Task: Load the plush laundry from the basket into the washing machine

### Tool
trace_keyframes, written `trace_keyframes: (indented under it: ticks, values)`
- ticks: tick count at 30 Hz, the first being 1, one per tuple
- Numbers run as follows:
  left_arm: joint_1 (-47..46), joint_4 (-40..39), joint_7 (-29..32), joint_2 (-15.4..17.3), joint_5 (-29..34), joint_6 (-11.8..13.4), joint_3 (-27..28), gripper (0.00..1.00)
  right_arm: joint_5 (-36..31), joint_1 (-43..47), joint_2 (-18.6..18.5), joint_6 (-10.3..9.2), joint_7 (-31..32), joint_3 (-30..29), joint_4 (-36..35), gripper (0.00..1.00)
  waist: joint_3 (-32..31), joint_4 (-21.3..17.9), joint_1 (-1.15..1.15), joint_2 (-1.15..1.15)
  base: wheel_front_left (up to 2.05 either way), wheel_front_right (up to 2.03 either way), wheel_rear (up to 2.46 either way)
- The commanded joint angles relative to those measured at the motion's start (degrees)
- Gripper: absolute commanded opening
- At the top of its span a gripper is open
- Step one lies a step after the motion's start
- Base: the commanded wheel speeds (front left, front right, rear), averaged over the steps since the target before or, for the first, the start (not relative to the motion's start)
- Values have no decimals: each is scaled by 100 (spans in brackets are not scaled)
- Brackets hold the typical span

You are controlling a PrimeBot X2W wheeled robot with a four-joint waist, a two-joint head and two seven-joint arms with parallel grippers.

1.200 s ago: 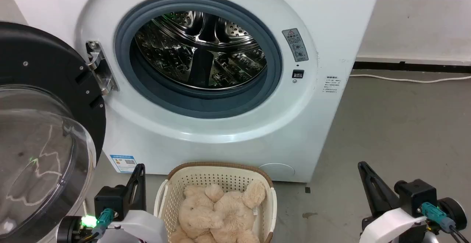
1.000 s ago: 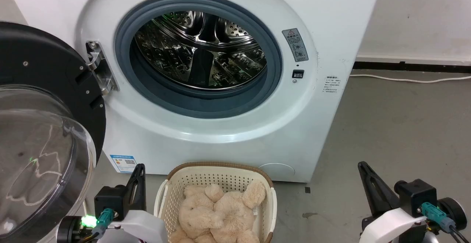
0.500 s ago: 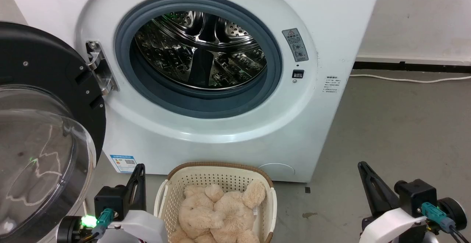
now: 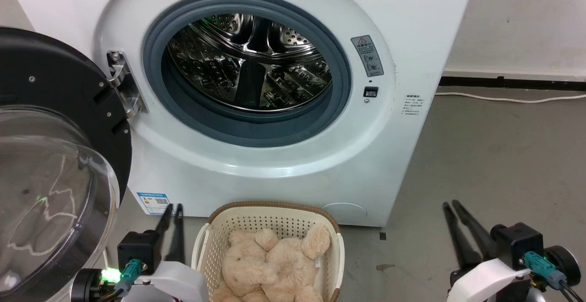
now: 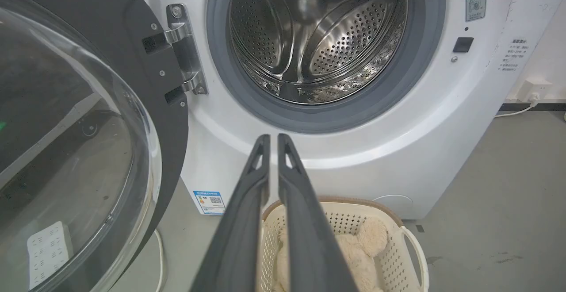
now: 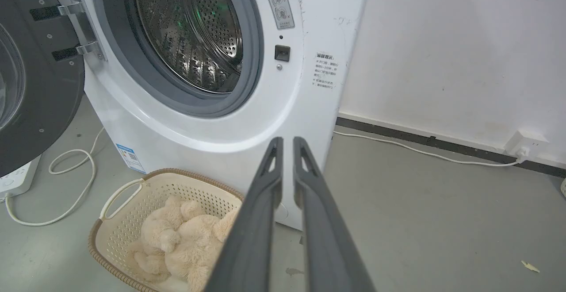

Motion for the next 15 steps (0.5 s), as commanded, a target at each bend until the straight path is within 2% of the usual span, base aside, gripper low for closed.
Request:
trace_keyframes:
  ticks: [1, 15]
  values:
    - [0, -1, -2, 0, 0, 0, -1, 100, 2, 0, 0, 0, -2, 0, -1, 100, 0, 0, 0, 0, 0, 0, 0]
    - [-31, -7, -142, 30, 26, 5, -161, 100, 138, 6, 2, 0, -142, -143, -34, 100, 93, -10, 0, 0, 0, 0, 0]
